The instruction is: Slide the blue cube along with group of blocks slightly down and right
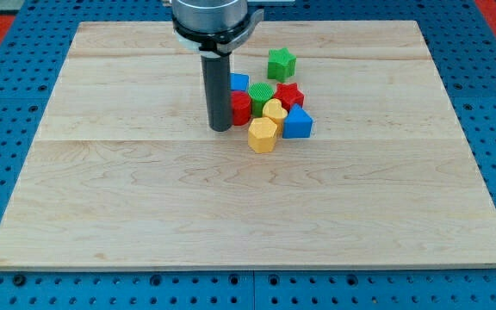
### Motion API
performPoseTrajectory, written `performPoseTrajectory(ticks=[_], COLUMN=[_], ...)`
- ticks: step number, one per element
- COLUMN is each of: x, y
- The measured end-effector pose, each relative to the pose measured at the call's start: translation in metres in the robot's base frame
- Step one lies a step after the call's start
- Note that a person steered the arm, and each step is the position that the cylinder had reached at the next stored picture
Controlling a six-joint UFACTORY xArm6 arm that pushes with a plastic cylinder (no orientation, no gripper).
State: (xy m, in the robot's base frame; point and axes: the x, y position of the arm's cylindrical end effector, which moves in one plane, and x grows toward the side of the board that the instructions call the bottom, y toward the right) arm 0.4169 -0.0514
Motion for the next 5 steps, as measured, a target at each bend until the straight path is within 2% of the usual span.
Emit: performPoseTrajectory(ticks=[1, 2, 3, 5], x=[0.0, -0.038, -0.08, -0.098], y=[-0.049, -0.064, -0.053, 0.037])
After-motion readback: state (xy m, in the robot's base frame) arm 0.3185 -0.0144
